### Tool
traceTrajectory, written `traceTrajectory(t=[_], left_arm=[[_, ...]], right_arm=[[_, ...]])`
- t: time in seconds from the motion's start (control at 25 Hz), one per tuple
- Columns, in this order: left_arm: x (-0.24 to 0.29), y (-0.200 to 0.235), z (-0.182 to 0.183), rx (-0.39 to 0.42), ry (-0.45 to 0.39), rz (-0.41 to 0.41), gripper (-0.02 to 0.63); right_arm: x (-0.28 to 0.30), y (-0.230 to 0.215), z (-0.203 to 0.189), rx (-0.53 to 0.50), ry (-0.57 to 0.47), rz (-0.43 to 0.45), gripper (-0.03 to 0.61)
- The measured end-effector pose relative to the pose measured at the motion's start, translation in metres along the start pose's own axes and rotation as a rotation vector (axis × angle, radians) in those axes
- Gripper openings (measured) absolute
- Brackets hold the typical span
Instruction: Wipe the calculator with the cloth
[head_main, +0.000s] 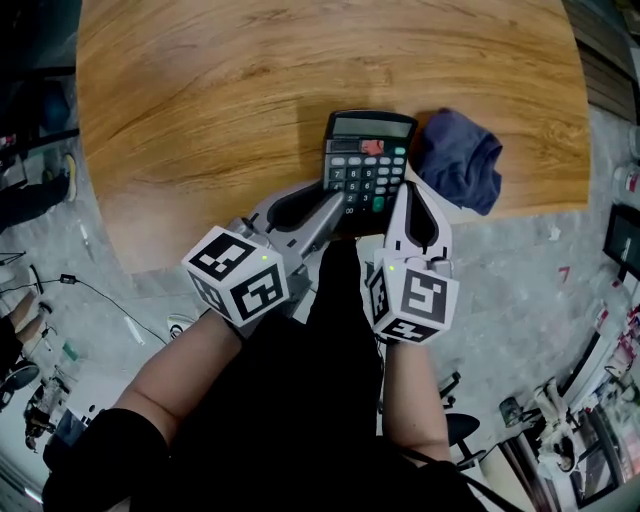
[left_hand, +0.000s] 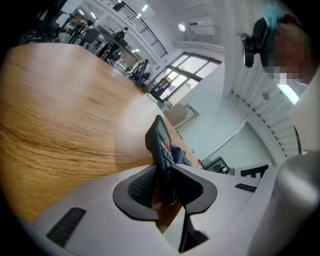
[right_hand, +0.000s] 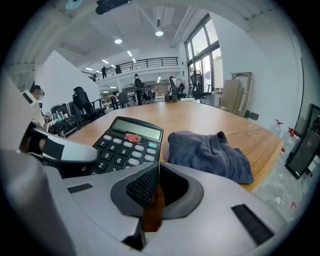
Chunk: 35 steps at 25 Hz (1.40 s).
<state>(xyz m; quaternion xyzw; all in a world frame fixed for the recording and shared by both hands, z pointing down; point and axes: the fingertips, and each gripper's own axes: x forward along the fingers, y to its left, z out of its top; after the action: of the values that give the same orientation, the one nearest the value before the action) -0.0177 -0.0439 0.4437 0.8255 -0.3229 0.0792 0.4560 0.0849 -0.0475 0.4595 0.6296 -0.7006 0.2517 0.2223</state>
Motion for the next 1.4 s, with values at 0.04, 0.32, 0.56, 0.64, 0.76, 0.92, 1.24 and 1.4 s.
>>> traceTrajectory(t=[0.04,0.32,0.56,0.64,0.76,0.92,1.24,1.4], left_arm=[[0.000,-0.001,0.001,-0.027,-0.017,-0.011,0.090],[-0.008,-0.007,0.015,-0.109,-0.100,-0.050,0.071],[-0.012,-0.006,0.020,-0.201,-0.141,-0.087,0.067],[-0.012,-0.007,0.020,-0.224,-0.151,-0.099,0.067],[-0.012,-0.007,0.020,-0.239,-0.152,-0.112,0.067],[-0.011,-0.005,0.022,-0.244,-0.152,-0.117,0.067],[-0.011,-0.006,0.025,-0.261,-0.150,-0.123,0.067],[-0.011,-0.006,0.026,-0.288,-0.153,-0.130,0.067]], right_arm=[[-0.002,-0.003,0.000,-0.004,-0.002,-0.006,0.015],[-0.010,-0.035,0.006,0.018,-0.011,-0.098,0.017],[-0.007,-0.056,0.017,0.002,-0.006,-0.111,0.083],[-0.001,-0.064,0.015,0.000,0.019,-0.114,0.104],[0.007,-0.070,0.016,-0.015,0.051,-0.123,0.104],[0.009,-0.067,0.039,-0.064,0.009,-0.134,0.105],[0.033,-0.072,0.029,-0.045,0.119,-0.100,0.133],[0.034,-0.074,0.032,-0.044,0.150,-0.102,0.133]])
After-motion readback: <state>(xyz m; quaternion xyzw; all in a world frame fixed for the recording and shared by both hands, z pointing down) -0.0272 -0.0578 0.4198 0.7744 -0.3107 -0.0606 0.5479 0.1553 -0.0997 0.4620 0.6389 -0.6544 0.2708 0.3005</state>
